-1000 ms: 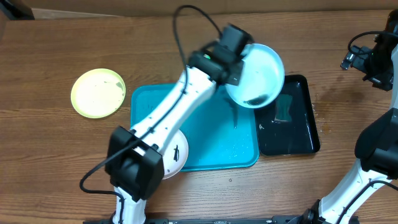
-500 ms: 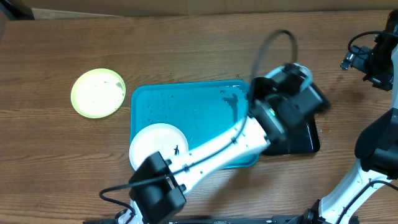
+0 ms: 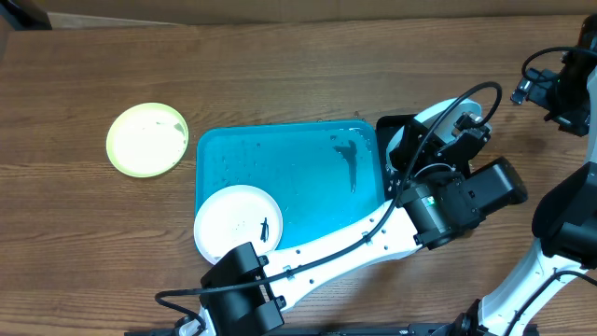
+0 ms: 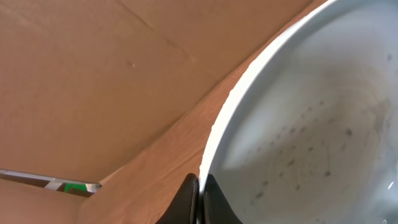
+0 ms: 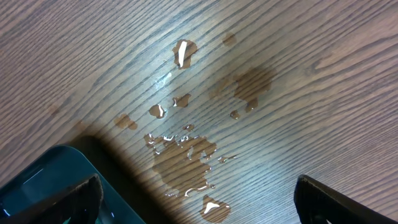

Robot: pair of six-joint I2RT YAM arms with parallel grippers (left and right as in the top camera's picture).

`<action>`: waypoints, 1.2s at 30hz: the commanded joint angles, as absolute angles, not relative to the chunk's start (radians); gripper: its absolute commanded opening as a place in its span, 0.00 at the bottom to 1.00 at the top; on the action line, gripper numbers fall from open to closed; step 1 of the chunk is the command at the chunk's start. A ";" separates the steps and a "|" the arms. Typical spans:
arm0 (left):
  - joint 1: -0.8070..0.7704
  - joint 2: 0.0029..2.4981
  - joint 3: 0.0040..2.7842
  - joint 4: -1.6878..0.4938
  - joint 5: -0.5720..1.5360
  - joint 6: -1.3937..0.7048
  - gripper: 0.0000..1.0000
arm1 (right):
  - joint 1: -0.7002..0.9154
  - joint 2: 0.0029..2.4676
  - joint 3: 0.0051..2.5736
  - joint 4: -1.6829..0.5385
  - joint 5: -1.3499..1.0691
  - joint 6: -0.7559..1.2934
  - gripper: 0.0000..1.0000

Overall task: Clean dirty plates on tray and stack at the side
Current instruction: 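Lift the white plate with left gripper and tilt it over black tray, then carry the white plate left and set it on the yellow plate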

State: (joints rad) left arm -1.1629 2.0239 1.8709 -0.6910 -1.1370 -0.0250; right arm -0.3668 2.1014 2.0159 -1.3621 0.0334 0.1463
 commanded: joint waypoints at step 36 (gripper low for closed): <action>-0.229 2.031 1.893 -1.061 0.411 -0.465 0.04 | -0.368 2.088 2.015 -1.358 0.040 0.154 1.00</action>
State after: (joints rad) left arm -0.3752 2.0258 1.8732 -1.0126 0.2867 -0.4427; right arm -0.3668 2.1014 2.0159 -1.3617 0.0338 0.1459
